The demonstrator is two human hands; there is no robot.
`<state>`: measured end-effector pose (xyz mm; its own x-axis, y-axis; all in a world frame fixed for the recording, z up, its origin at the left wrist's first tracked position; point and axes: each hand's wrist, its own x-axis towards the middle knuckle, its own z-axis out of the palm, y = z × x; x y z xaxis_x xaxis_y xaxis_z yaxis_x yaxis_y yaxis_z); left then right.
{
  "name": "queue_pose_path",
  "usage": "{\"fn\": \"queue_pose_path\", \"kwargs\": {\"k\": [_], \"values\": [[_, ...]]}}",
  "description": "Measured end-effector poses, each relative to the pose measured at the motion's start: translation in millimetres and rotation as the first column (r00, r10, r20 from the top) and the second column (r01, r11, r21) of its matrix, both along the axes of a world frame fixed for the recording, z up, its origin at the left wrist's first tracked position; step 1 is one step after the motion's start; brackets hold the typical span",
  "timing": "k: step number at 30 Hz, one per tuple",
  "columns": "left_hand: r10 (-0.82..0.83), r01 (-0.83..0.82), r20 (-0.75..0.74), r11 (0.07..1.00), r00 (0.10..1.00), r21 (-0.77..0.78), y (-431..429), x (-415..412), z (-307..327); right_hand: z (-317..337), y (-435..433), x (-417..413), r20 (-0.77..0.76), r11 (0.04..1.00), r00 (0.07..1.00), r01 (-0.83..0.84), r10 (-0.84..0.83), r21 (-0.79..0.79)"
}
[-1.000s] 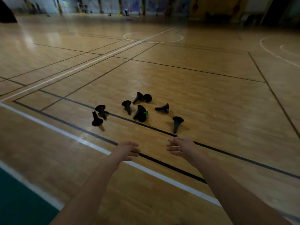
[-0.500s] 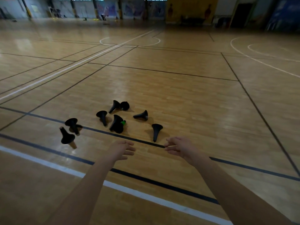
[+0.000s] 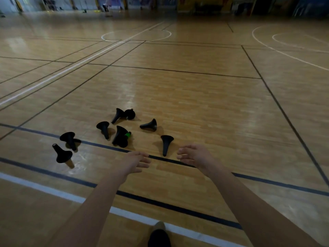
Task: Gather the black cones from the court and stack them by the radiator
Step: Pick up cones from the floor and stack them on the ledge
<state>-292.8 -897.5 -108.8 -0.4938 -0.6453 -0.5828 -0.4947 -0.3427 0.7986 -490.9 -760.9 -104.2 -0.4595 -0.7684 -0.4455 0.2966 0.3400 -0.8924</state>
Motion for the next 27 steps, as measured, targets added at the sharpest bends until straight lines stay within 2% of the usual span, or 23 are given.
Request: {"fn": "queue_pose_path", "kwargs": {"k": [9, 15, 22, 27], "values": [[-0.01, 0.009, 0.028, 1.0, 1.0, 0.022, -100, -69, -8, -3, -95, -67, 0.029, 0.995, 0.995, 0.098, -0.099, 0.032], [-0.057, 0.058, 0.022, 0.998, 0.998, -0.005, -157, -112, -1, 3, -149, -112, 0.05, 0.992, 0.991, 0.124, -0.124, 0.0], [-0.054, 0.055, 0.046, 0.998, 0.997, -0.024, -191, -171, 3, 3, -177, -171, 0.039, 0.985, 0.985, 0.17, -0.17, 0.009], [-0.028, 0.028, 0.048, 1.0, 0.998, -0.004, -201, -221, -4, 2, -193, -222, 0.026, 0.991, 0.99, 0.135, -0.136, 0.019]]}}
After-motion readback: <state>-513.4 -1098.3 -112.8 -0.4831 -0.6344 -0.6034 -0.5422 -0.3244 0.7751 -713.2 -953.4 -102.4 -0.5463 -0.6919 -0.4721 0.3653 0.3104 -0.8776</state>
